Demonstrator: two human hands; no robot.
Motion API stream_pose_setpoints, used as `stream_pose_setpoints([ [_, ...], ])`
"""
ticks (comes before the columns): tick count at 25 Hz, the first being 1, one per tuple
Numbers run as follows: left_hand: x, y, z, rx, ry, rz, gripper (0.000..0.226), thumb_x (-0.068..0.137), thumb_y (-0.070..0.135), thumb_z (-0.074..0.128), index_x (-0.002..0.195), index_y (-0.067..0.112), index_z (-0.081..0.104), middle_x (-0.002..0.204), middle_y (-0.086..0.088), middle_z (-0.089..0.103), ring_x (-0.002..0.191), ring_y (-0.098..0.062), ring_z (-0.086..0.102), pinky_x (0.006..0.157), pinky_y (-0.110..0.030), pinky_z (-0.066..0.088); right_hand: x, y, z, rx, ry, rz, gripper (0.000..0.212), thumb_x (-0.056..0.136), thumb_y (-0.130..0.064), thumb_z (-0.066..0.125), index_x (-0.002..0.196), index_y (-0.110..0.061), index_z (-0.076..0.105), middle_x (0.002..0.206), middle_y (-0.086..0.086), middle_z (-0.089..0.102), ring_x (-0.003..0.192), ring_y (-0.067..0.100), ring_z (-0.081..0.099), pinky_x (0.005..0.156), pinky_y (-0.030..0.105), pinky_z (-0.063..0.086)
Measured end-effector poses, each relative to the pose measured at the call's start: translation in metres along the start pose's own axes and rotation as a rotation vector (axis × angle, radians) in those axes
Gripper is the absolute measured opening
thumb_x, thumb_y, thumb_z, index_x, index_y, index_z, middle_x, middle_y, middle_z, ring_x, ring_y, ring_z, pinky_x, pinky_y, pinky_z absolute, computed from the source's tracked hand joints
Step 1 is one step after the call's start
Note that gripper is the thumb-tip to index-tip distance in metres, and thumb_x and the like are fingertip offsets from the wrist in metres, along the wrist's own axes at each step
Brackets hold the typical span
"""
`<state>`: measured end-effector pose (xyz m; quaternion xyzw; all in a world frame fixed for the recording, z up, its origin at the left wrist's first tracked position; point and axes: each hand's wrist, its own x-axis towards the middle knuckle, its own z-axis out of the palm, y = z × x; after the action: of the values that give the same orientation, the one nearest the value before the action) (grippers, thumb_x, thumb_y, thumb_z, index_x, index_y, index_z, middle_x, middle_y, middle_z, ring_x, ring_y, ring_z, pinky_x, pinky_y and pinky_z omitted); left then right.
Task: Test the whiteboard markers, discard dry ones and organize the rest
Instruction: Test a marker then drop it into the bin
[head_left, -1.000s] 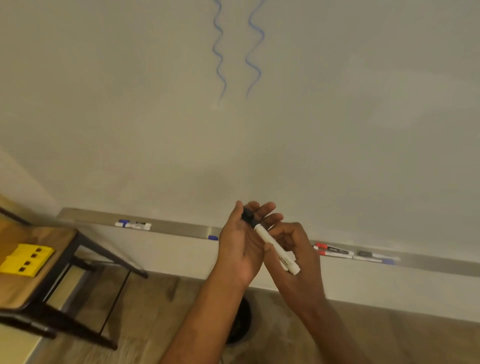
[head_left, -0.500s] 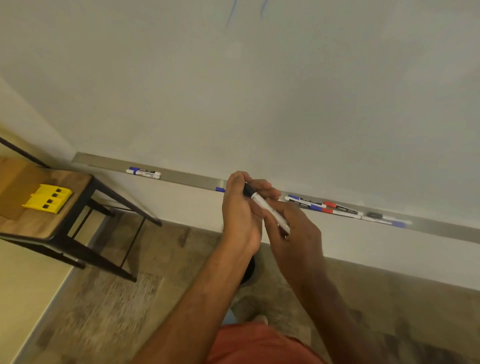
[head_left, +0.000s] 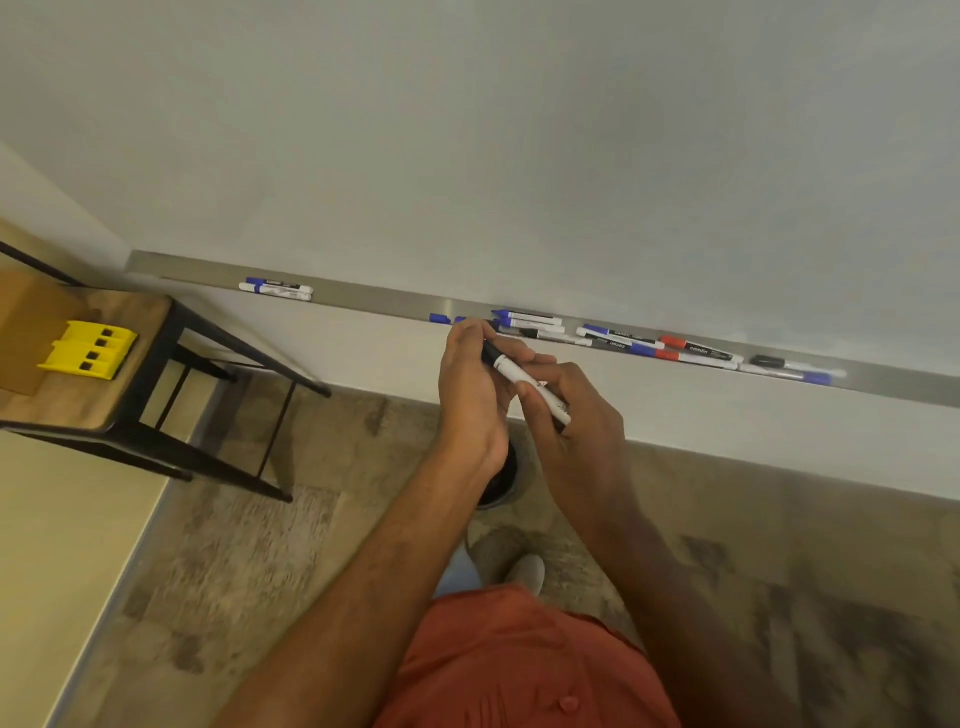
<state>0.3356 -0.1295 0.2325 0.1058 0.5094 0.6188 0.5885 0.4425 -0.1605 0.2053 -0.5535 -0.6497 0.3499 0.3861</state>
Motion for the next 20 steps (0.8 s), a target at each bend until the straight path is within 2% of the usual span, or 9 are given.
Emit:
stream_pose_setpoints([
  [2, 0.008, -0.012, -0.013, 0.066, 0.023, -0.026, 0.019, 0.109, 0.025, 0.04, 0.103, 0.012, 0.052, 0.076, -0.011, 0.071, 0.081, -0.035, 0.071, 0.096, -0.054, 0.054, -0.001, 0.009, 0.007, 0.052, -0.022, 0.087, 0.016, 0.103, -0.029, 0.06, 0.117, -0.023, 0.064, 0.103, -0.015, 0.068, 0.087, 0.001, 0.064, 0.065, 0.008, 0.047],
  [4, 0.017, -0.026, -0.029, 0.137, 0.055, -0.067, 0.02, 0.109, 0.027, 0.039, 0.109, 0.012, 0.053, 0.089, -0.013, 0.076, 0.089, -0.037, 0.073, 0.1, -0.057, 0.054, -0.001, 0.02, 0.016, 0.095, -0.059, 0.213, 0.012, 0.101, -0.031, 0.061, 0.112, -0.025, 0.062, 0.096, -0.018, 0.066, 0.085, -0.004, 0.064, 0.061, 0.007, 0.047],
  [8, 0.037, -0.055, -0.062, 0.232, 0.098, -0.164, 0.017, 0.109, 0.027, 0.04, 0.112, 0.017, 0.053, 0.101, -0.011, 0.078, 0.094, -0.036, 0.074, 0.098, -0.055, 0.055, -0.004, 0.048, 0.035, 0.201, -0.161, 0.436, 0.004, 0.101, -0.029, 0.06, 0.105, -0.028, 0.063, 0.092, -0.024, 0.065, 0.087, -0.009, 0.061, 0.069, 0.01, 0.048],
  [11, 0.056, -0.072, -0.084, 0.277, 0.141, -0.194, 0.016, 0.109, 0.023, 0.039, 0.109, 0.016, 0.053, 0.101, -0.013, 0.078, 0.09, -0.036, 0.073, 0.088, -0.047, 0.06, -0.009, 0.068, 0.048, 0.256, -0.217, 0.566, 0.012, 0.101, -0.024, 0.06, 0.109, -0.027, 0.068, 0.103, -0.012, 0.068, 0.086, -0.008, 0.061, 0.074, 0.019, 0.046],
  [14, 0.079, -0.083, -0.104, 0.307, 0.208, -0.261, 0.015, 0.11, 0.019, 0.037, 0.111, 0.013, 0.051, 0.1, -0.015, 0.077, 0.082, -0.032, 0.07, 0.071, -0.037, 0.061, -0.009, 0.083, 0.061, 0.186, -0.288, 0.596, 0.018, 0.1, -0.019, 0.061, 0.113, -0.025, 0.071, 0.101, -0.011, 0.069, 0.08, -0.011, 0.06, 0.067, 0.011, 0.047],
  [17, 0.105, -0.096, -0.127, 0.427, 0.225, -0.316, 0.017, 0.11, 0.023, 0.038, 0.115, 0.014, 0.052, 0.097, -0.01, 0.078, 0.083, -0.03, 0.072, 0.078, -0.041, 0.061, -0.006, 0.1, 0.077, 0.051, -0.327, 0.584, 0.02, 0.099, -0.018, 0.063, 0.117, -0.022, 0.072, 0.095, -0.011, 0.069, 0.074, -0.007, 0.06, 0.06, 0.007, 0.045],
  [20, 0.131, -0.109, -0.149, 0.566, 0.206, -0.372, 0.019, 0.11, 0.03, 0.038, 0.109, 0.018, 0.053, 0.094, -0.005, 0.077, 0.084, -0.024, 0.07, 0.073, -0.035, 0.056, 0.002, 0.12, 0.096, -0.095, -0.378, 0.591, 0.02, 0.099, -0.024, 0.064, 0.118, -0.022, 0.073, 0.093, -0.011, 0.069, 0.076, 0.004, 0.062, 0.06, 0.011, 0.044],
])
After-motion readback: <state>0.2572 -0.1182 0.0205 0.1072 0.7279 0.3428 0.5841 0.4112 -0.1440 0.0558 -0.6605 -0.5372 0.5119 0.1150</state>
